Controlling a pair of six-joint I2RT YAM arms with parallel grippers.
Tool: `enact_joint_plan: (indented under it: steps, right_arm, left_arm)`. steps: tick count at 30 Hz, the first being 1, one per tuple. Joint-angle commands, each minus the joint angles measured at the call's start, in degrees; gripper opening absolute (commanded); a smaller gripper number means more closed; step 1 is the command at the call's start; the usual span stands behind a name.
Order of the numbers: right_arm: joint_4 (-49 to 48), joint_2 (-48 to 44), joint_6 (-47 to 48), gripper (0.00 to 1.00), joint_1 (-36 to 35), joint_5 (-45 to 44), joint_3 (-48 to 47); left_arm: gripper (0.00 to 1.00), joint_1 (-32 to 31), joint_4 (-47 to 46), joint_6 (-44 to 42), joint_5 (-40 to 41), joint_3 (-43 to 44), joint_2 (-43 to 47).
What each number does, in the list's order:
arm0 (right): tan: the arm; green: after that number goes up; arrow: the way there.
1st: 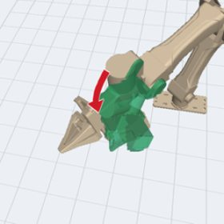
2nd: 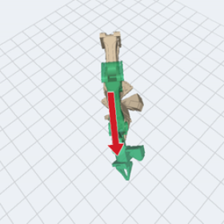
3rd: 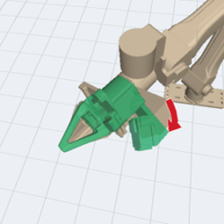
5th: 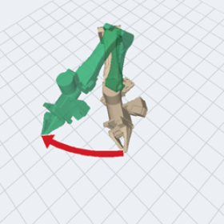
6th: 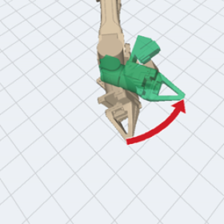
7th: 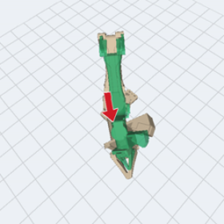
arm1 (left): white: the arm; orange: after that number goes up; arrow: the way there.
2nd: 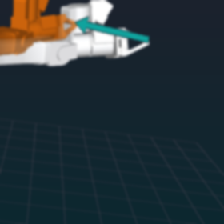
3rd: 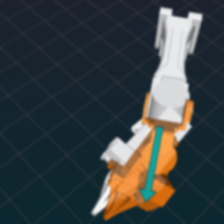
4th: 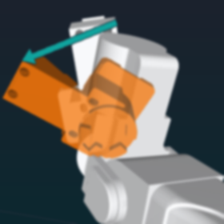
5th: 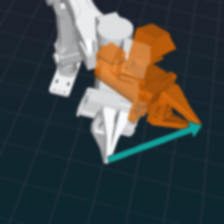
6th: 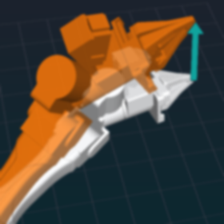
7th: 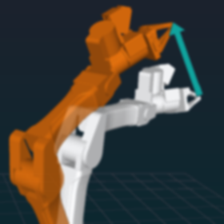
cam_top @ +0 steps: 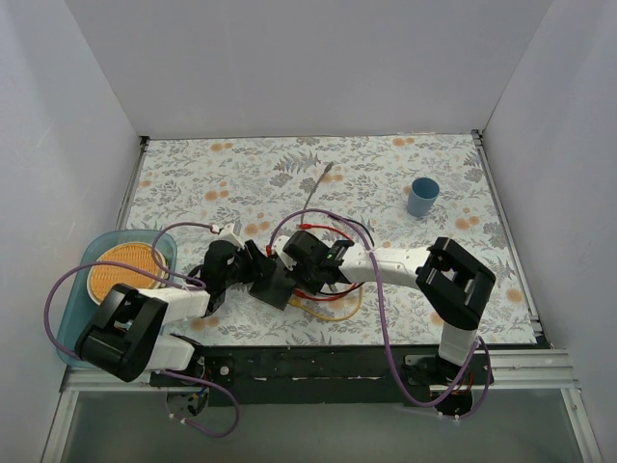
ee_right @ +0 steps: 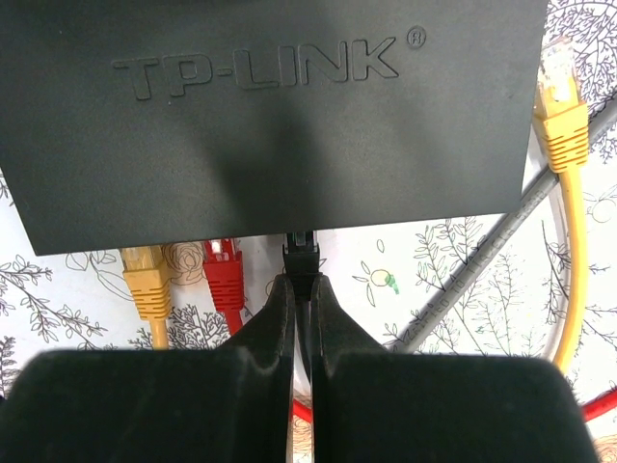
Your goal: Insert the plug into the switch port
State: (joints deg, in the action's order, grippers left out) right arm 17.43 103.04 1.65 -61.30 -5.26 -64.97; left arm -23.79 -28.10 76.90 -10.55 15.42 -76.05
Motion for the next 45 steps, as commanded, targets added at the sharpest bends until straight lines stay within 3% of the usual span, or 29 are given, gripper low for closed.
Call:
enact_joint_plan:
  steps: [1,29,45]
  right_arm:
    - [-22.1,-1.7,-2.5,0.01,-0.5,1.1,-6.4]
    - [-33.7,-2.7,1.2,0.01,0.0,7.7,-6.2]
    - [-38.0,-0.7,0.2,0.01,1.7,10.2,-9.2]
  left_arm:
    - [0.35,-4.8,-1.7,5.5,-12.6,-0.9,3.8]
    - [0.32,-14.3,-3.4,9.1,-8.4,1.1,0.3]
    - [0.29,-24.9,-2.9,11.2,-5.5,5.2,-3.0]
